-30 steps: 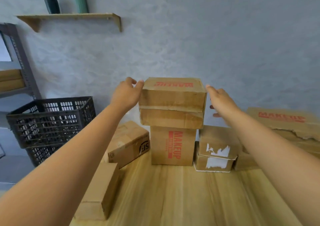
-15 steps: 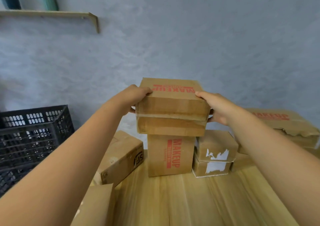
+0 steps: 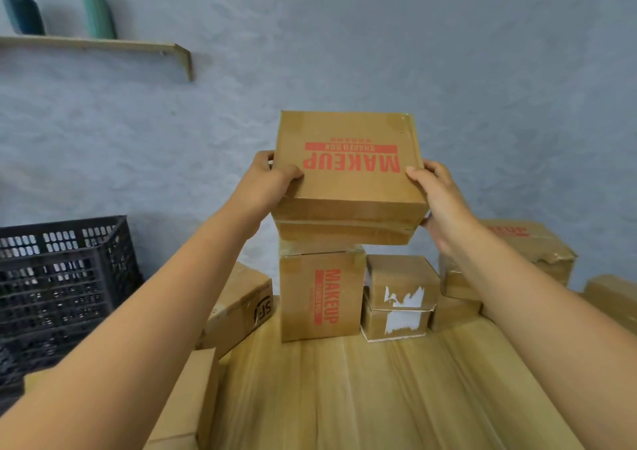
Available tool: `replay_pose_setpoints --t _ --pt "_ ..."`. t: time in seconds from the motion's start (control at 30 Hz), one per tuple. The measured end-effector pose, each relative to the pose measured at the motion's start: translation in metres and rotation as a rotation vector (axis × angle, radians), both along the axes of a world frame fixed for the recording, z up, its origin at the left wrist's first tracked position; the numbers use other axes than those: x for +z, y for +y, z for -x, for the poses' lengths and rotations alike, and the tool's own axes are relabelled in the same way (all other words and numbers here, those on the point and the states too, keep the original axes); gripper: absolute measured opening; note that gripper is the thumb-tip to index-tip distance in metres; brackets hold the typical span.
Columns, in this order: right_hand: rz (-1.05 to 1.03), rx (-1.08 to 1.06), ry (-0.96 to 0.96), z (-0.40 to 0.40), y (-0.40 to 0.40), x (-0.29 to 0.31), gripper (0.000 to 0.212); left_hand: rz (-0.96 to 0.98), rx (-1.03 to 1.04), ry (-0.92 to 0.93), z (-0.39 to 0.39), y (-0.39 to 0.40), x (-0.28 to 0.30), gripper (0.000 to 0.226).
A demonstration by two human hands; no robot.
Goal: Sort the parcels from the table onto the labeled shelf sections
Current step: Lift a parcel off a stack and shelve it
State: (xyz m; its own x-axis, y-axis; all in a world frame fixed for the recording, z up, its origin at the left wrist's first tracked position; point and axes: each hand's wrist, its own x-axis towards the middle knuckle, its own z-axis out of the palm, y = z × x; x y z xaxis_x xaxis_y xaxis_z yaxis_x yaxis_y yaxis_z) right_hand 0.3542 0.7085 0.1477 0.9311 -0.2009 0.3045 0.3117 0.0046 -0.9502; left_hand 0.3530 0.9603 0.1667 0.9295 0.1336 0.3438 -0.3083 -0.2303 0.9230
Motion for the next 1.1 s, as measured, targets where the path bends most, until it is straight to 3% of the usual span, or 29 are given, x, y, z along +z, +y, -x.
replay_pose_setpoints --t 0.13,0.3,0.5,0.6,0.73,0.87,0.93,1.1 --pt "-0.038 0.061 -0.030 0.029 -0.036 -0.011 0.025 -0.092 0.025 -0.024 0.037 -0.035 0.002 0.034" --pt "-0.112 0.109 0.061 0.063 -0.090 -0.034 0.011 -0.229 0.032 0.024 0.074 -0.092 -0.013 0.030" --pt "-0.118 0.092 0.149 0.097 -0.114 -0.091 0.010 -0.190 0.024 0.247 0.098 -0.116 -0.082 0.046" --pt "-0.096 0.088 0.221 0.113 -0.123 -0.125 0.030 -0.157 0.000 0.365 0.112 -0.126 -0.130 0.060" --pt "0.078 0.048 0.292 0.129 -0.136 -0.148 0.040 -0.148 -0.056 0.471 0.125 -0.139 -0.178 0.064" --pt "0.289 0.016 0.291 0.129 -0.137 -0.139 0.052 -0.099 -0.185 0.536 0.128 -0.150 -0.202 0.027" --pt "0.379 0.009 0.281 0.126 -0.130 -0.134 0.059 -0.087 -0.251 0.550 0.128 -0.149 -0.205 0.030" --pt "0.660 -0.039 0.269 0.127 -0.091 -0.115 0.061 -0.452 -0.122 0.400 0.119 -0.133 -0.188 0.051"
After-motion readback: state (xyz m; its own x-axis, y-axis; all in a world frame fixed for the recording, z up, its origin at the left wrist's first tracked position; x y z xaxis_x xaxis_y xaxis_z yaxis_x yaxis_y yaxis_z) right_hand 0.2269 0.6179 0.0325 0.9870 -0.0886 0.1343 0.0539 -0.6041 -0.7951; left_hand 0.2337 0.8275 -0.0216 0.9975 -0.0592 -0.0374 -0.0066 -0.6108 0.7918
